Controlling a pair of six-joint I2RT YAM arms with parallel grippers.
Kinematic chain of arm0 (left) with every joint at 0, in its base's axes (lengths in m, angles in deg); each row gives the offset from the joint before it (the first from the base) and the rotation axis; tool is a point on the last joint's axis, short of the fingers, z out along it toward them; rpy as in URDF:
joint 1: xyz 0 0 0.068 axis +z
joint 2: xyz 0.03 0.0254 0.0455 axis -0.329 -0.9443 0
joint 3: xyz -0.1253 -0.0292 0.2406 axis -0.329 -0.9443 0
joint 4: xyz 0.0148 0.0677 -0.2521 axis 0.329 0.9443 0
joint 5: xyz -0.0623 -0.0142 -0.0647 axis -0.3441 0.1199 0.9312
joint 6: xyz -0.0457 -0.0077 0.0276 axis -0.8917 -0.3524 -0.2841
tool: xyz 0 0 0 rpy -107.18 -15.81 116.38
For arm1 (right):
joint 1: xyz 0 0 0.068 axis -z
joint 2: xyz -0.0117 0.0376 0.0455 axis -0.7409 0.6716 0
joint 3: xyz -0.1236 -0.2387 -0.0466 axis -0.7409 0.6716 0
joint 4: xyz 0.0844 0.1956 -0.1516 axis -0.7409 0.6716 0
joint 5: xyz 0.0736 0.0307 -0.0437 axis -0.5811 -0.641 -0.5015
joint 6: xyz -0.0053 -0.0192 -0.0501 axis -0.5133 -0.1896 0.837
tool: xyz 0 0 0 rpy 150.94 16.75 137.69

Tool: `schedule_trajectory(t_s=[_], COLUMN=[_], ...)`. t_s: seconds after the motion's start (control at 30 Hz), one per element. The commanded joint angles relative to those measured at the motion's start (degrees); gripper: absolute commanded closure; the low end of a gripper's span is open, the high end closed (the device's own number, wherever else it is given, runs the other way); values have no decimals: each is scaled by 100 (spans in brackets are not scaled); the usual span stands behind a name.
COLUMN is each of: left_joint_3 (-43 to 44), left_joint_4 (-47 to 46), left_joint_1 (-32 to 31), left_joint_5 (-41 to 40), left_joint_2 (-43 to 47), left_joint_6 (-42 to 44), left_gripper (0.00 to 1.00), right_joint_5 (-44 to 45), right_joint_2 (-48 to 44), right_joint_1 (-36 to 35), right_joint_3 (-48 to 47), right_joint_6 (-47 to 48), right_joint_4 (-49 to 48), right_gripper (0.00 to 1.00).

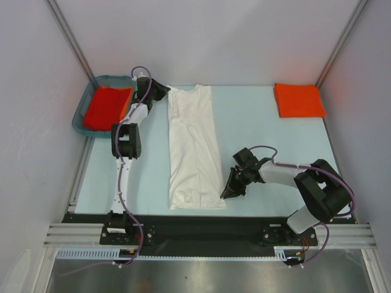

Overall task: Fold and stack the t-shirts
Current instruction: Fold the tshirt

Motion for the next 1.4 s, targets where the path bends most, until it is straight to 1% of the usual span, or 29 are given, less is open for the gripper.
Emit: schedule_trajectory(t_s=[0.0, 0.03, 0.07, 0.1, 0.13, 0.17, 0.2, 0.23, 0.27, 0.33, 0.37, 0.4, 0.43, 0.47, 0.5, 0.53, 0.57, 0.6, 0.63, 0.7, 0.73, 0.77, 0.83, 0.93, 0.97, 1.07, 1.13, 1.17, 1.37], left_joint_3=[193, 36, -44, -114, -219, -299, -395, -675, -834, -1464, -1764, -2115, -2902, -3327, -3784, -4694, -5138, -5560, -6286, -6950, -7553, -7820, -8522, -9191, -9298, -9484, -9545, -9580, -9783], left_joint_4=[-145, -21, 232, 548, 734, 1127, 1366, 1560, 1893, 2333, 2622, 2738, 2801, 2906, 2915, 2907, 2889, 2889, 2889, 3082, 3091, 3161, 3188, 3214, 3197, 3327, 3442, 3486, 3452], left_joint_1=[107, 99, 107, 116, 125, 134, 151, 151, 151, 134, 116, 99, 81, 72, 46, 37, 20, -59, -103, -313, -402, -489, -727, -780, -789, -824, -824, -824, -824], left_joint_5=[-96, -52, -69, -61, -26, -8, -60, -52, -17, -236, -297, -411, -421, -404, -377, -151, -36, 70, 245, 343, 465, 493, 624, 800, 853, 906, 853, 853, 906], left_joint_2=[273, 483, 589, 695, 948, 1090, 1283, 1485, 1922, 2434, 3071, 3391, 3786, 4138, 4898, 5254, 5597, 6288, 6582, 7197, 7757, 8015, 8681, 9237, 9509, 9800, 9871, 9907, 10100], left_joint_6=[193, 403, 500, 597, 842, 975, 1115, 1247, 1527, 1992, 2135, 2240, 2424, 2496, 2523, 2549, 2575, 2593, 2698, 2725, 2742, 2716, 2559, 2269, 2224, 2259, 2285, 2268, 2127], left_gripper=[75, 64, 58, 45, 41, 39, 33, 31, 30, 29, 29, 30, 30, 30, 30, 30, 30, 31, 32, 32, 32, 32, 32, 32, 32, 32, 32, 32, 32], right_joint_5=[266, 275, 319, 415, 433, 425, 608, 766, 889, 1232, 1277, 1251, 1225, 1155, 885, 734, 585, 157, -91, -531, -550, -594, -621, -656, -682, -683, -647, -673, -1104], right_joint_2=[-46, -55, -73, -108, -99, -73, -116, -152, -187, -266, -266, -257, -249, -266, -257, -257, -231, -188, -135, 153, 251, 392, 761, 1226, 1280, 1342, 1316, 1333, 1623], right_joint_1=[37, 72, 98, 133, 160, 282, 344, 406, 537, 634, 661, 661, 626, 591, 469, 389, 275, 170, -66, -322, -584, -691, -990, -1149, -1254, -1465, -1518, -1527, -1589], right_joint_3=[-240, -310, -476, -600, -697, -924, -1057, -1189, -1347, -1742, -1857, -1962, -2111, -2139, -2148, -2148, -2131, -2122, -2087, -2051, -2060, -2121, -2235, -2420, -2447, -2421, -2403, -2377, -2254], right_joint_6=[8, 148, 402, 561, 711, 878, 1271, 1458, 1694, 2240, 2398, 2530, 2662, 2681, 2681, 2612, 2533, 2462, 2392, 2190, 2111, 2032, 1970, 1855, 1803, 1618, 1513, 1469, 1039], right_joint_4=[320, 392, 523, 864, 1015, 1182, 1679, 1945, 2157, 2737, 2861, 3036, 3064, 3047, 2890, 2758, 2617, 2225, 1977, 1328, 1150, 1009, 648, 446, 332, 112, 59, 6, -512], right_gripper=[89, 86, 77, 71, 64, 53, 47, 41, 33, 27, 23, 23, 23, 24, 25, 27, 31, 32, 34, 39, 41, 48, 51, 60, 66, 70, 66, 60, 55])
